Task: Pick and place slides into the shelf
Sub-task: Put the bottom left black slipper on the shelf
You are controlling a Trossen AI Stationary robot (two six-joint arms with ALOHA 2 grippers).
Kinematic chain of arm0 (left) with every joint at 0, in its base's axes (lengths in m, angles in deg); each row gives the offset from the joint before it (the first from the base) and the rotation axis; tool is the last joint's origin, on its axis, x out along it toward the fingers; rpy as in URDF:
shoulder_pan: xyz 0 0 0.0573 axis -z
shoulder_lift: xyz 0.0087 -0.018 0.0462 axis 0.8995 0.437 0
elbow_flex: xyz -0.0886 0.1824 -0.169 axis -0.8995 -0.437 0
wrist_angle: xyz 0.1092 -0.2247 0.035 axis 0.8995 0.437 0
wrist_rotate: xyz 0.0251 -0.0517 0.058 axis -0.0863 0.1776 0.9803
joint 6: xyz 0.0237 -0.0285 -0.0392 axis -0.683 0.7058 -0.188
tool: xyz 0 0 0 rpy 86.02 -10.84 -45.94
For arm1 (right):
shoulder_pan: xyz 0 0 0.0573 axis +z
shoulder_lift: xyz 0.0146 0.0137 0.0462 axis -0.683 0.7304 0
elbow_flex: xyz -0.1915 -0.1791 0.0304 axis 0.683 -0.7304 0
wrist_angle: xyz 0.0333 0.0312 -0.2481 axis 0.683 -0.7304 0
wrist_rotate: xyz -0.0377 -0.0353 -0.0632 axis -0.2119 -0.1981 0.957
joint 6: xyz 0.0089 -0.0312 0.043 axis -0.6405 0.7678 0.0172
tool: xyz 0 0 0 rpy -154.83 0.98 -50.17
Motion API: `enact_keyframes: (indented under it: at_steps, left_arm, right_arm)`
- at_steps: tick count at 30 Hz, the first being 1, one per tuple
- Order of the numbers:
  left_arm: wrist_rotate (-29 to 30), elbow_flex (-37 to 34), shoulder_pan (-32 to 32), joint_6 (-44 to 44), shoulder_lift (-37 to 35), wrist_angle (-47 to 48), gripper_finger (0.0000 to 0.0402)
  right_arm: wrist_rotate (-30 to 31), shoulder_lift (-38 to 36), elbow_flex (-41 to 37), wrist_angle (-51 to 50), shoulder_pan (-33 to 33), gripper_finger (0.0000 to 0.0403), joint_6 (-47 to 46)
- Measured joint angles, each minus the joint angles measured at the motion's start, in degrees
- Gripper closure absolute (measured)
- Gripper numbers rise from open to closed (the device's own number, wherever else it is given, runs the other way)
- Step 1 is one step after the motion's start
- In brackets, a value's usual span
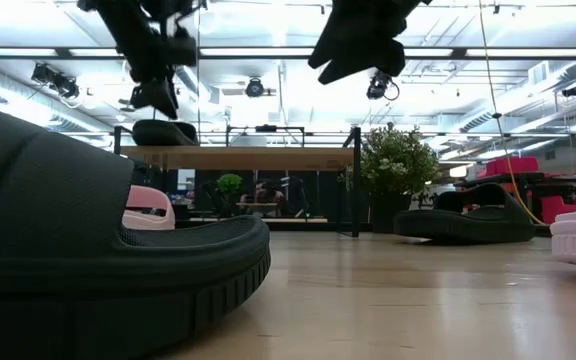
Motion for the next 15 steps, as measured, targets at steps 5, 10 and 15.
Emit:
enact_keyframes:
  at_steps: [5,10,15]
  left_arm:
    - [0.10,0.04,7.91,7.99,-2.97,0.59,0.0226]
    - [-0.13,0.06,18.80,10.28,-4.90,1.29,0.0226]
    - [-2.29,0.04,30.30,14.18,-4.99,4.27,0.0234]
  right_arm:
    - [-0.71,0.71,0.00,1.00,0.32,0.0238,-1.01]
    - [-6.93,5.13,-0.20,6.76,1.69,0.0238,-1.64]
    - [-17.38,9.99,-0.22,14.20,4.99,0.0238,-1.51]
